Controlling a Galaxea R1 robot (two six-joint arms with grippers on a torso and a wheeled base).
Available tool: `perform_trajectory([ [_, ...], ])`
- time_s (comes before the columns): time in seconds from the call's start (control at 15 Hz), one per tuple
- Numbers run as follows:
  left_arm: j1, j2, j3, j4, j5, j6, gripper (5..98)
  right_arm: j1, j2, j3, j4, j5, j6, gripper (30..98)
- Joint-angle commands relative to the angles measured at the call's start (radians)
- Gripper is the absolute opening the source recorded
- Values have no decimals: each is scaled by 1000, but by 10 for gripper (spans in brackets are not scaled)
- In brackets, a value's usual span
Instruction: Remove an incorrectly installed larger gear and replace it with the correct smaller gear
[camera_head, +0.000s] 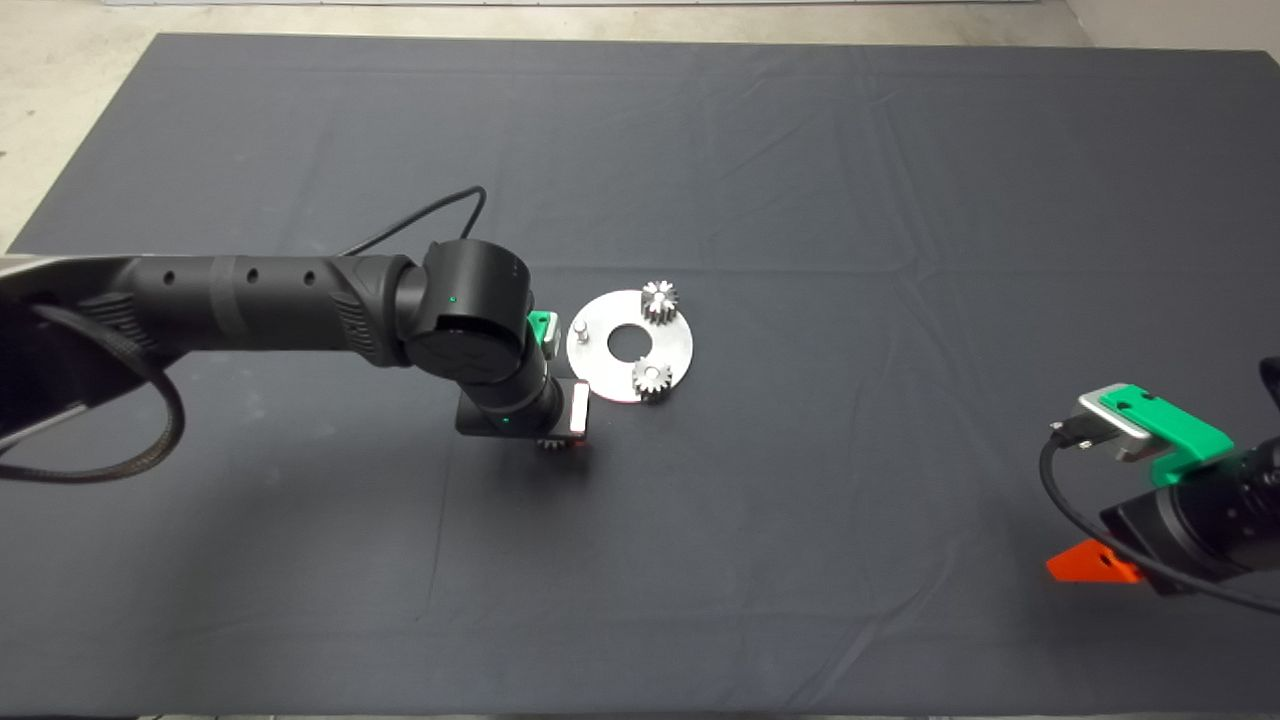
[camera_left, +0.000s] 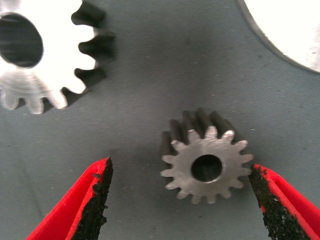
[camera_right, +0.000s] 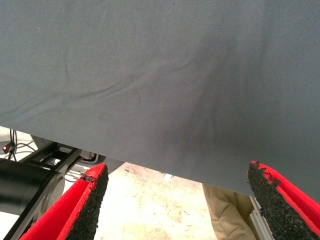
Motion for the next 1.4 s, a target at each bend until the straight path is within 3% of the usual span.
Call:
perform_trajectory([
  [0.0,-2,21,-36,33,56,18,680,12,14,1,23,-68,-2,739],
  [0.33,-5,57,-69,35,57,21,680,12,14,1,23,-68,-2,739],
  [1.0,-6,40,-66,32,62,21,649,12,14,1,22,-66,-3,739],
  [1.33,-6,37,-59,32,62,21,568,12,11,3,23,-69,-2,739],
])
